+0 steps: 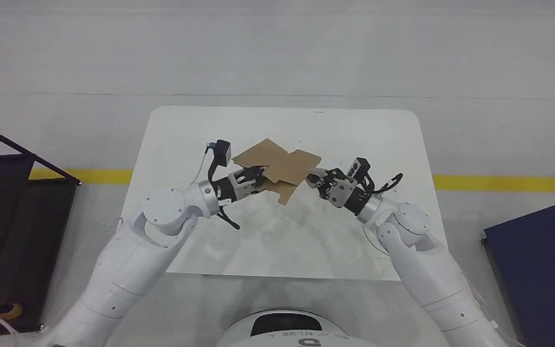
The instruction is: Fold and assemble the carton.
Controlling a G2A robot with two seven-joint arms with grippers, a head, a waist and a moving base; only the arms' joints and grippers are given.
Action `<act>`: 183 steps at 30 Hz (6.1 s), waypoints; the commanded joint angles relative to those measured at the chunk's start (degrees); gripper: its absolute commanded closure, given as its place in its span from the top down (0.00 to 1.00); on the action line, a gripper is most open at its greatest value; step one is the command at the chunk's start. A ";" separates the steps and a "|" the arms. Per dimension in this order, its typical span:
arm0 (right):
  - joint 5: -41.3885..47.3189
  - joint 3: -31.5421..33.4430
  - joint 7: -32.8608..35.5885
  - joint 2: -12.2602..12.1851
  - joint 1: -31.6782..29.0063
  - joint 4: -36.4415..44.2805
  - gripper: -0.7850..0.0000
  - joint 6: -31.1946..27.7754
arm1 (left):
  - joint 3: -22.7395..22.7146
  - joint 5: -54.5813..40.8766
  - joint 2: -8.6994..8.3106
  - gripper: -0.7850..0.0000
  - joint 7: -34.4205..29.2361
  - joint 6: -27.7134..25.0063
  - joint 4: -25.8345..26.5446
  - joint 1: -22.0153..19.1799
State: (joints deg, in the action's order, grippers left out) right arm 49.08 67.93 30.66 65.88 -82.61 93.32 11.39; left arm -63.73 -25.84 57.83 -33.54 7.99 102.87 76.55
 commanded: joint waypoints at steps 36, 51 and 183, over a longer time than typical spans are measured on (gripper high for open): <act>-0.93 0.85 -1.00 0.18 -1.40 0.97 1.00 -5.92 | -11.95 -59.59 1.92 0.00 -30.37 20.14 -24.53 -3.77; -13.52 -6.30 -20.85 2.66 2.20 -2.46 1.00 -13.41 | 6.48 -74.84 5.57 0.00 -23.55 39.22 -26.73 -11.70; -0.75 7.12 18.11 4.04 -9.31 2.68 1.00 -23.27 | 23.08 -14.92 -5.58 0.00 -41.25 -37.52 -24.03 -24.31</act>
State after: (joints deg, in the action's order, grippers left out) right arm 47.54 74.99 47.33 69.98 -92.00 96.10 -12.74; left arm -41.07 -40.32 52.21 -74.73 -29.60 78.85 52.41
